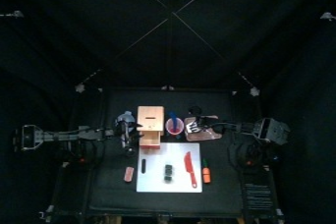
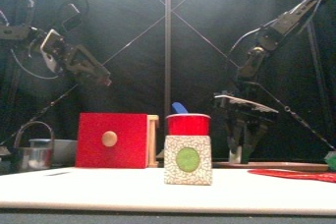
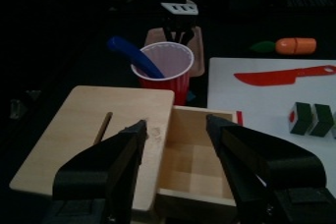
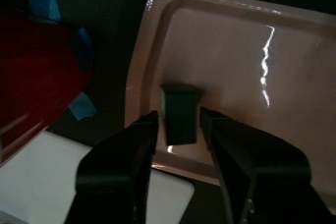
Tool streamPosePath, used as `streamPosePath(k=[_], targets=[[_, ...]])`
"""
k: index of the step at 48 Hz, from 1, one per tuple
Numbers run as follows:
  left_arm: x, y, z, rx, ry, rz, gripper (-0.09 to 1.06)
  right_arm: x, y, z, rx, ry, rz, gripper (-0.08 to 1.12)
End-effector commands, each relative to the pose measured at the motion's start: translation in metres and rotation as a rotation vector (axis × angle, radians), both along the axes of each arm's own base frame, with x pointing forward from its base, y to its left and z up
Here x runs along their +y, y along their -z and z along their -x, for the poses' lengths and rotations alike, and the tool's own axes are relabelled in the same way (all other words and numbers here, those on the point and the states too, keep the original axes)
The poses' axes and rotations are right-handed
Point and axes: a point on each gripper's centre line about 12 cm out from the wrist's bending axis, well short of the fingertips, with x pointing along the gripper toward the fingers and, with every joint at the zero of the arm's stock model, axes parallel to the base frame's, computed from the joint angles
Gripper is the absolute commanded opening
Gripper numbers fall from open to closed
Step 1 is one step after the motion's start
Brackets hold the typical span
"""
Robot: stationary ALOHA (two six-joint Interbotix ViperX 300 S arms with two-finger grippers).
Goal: Place sushi on board then cut the sushi with the knife then place the pieces on the plate
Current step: Place the 4 sushi pieces on the plate
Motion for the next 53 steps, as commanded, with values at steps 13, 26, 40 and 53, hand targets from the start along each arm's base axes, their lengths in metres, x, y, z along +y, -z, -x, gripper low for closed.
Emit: streamPosePath(k=[13, 26, 40, 53], targets=[[0.000, -0.002, -0.001, -0.013, 0.001, -0.001, 0.87, -0.006, -0.035, -0.008, -0.072, -0.006, 0.049, 0.84], [0.001, -0.004, -0.001, -0.018, -0.007, 0.002, 0.87, 0.028, -0.066, -0.004, -0.080, -0.146, 0.113, 0.84], [0.003, -0.011, -0.006, -0.043, -0.018, 0.017, 0.87, 0.118, -0.089, -0.042, -0.142, -0.438, 0.061, 0.84], [0.005, -0.011, -0.008, -0.045, -0.032, 0.034, 0.87, 0.158, -0.087, -0.081, -0.059, -0.740, 0.010, 0.84]])
